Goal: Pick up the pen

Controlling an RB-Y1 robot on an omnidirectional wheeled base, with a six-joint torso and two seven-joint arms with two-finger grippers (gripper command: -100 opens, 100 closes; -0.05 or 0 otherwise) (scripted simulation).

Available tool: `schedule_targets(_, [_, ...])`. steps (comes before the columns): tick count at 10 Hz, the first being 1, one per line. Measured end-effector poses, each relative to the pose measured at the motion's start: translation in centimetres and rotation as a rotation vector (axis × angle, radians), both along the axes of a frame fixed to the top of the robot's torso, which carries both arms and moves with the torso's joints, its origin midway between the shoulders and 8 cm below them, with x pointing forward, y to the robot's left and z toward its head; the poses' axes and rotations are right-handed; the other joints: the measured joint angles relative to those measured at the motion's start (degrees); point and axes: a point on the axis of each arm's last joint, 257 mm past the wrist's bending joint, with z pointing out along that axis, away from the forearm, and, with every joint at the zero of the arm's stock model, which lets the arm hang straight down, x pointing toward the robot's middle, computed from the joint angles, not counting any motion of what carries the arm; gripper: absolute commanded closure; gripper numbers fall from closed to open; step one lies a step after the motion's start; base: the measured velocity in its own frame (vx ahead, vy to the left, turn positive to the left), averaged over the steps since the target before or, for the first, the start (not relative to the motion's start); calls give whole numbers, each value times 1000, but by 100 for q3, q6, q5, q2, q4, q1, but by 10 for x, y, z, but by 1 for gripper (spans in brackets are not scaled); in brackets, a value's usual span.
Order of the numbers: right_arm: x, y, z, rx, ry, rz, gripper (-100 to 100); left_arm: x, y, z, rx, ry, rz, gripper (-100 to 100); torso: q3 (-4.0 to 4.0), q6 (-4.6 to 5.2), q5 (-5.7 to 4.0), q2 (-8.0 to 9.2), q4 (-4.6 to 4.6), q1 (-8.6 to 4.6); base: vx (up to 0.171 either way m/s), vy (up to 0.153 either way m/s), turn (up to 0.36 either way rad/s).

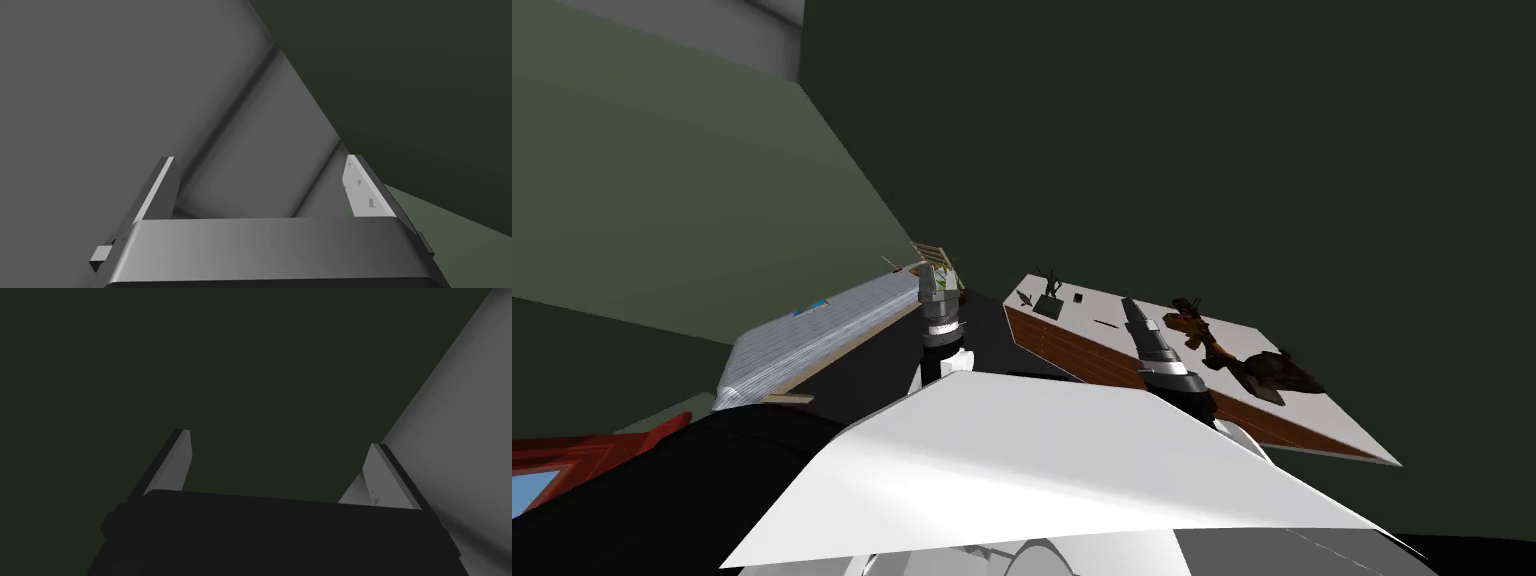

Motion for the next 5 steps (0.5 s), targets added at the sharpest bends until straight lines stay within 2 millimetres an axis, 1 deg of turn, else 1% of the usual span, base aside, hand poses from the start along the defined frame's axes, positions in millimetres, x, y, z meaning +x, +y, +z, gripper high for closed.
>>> schedule_targets(1, [-4,-5,-18,-37,52,-18,-100,0,0,0,0,0,0,0,2,0,0,3,1,1,-96,21,578])
schedule_targets(2, [-9,-12,-38,-78,108,-35,-100,0,0,0,0,0,0,0,5,-2,1,8,2,3,-114,10,362])
schedule_targets(3, [-19,-17,-60,-115,168,-50,-100,0,0,0,0,0,0,0,9,4,0,17,4,-1,-78,11,46])
schedule_targets(5, [-29,-21,-94,-161,251,-66,-100,0,0,0,0,0,0,0,2,1,0,2,1,1,-68,30,342])
